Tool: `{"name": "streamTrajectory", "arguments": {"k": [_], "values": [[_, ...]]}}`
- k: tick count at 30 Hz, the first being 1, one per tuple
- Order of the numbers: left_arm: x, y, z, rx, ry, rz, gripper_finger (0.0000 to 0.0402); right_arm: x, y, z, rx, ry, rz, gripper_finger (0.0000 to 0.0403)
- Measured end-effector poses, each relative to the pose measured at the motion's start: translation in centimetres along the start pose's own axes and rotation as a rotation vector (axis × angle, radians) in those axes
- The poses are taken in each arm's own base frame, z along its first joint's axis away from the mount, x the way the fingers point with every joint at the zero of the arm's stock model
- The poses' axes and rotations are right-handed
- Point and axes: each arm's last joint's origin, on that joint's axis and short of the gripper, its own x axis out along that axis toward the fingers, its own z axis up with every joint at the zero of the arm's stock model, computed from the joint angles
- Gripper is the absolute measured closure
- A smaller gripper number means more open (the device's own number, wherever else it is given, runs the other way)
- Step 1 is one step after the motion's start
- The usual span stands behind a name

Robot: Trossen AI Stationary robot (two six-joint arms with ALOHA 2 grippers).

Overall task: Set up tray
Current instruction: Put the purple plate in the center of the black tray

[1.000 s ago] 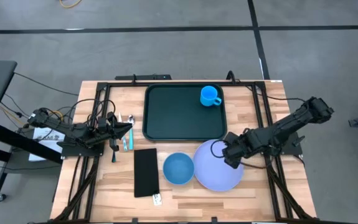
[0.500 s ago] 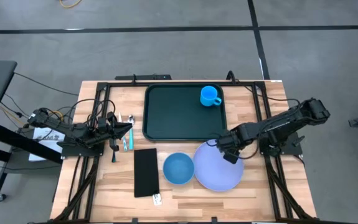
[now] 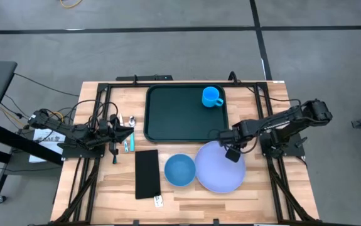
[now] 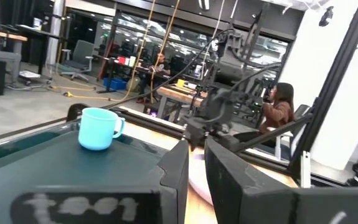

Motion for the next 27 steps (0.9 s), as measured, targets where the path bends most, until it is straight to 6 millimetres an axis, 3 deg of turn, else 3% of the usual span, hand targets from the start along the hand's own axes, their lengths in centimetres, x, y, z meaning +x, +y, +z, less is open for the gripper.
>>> {"name": "streamTrajectory", "arguments": {"k": [4, 15, 19, 27], "values": [[0.0, -0.01, 0.01, -0.001, 0.0, -0.002, 0.036, 0.84, -0.44, -0.14, 0.011, 0.003, 0.011, 0.0182], [0.0, 0.0, 0.01, -0.002, 0.0, -0.001, 0.036, 0.88, -0.02, 0.2, -0.036, -0.021, 0.076, 0.0196], [0.0, 0.0, 0.0, -0.002, 0.0, -0.001, 0.036, 0.88, 0.02, 0.15, -0.036, -0.009, 0.091, 0.0238], [0.0, 0.0, 0.0, -0.002, 0.0, 0.0, 0.036, 0.81, 0.01, 0.17, -0.059, 0.003, 0.119, 0.0376]]}}
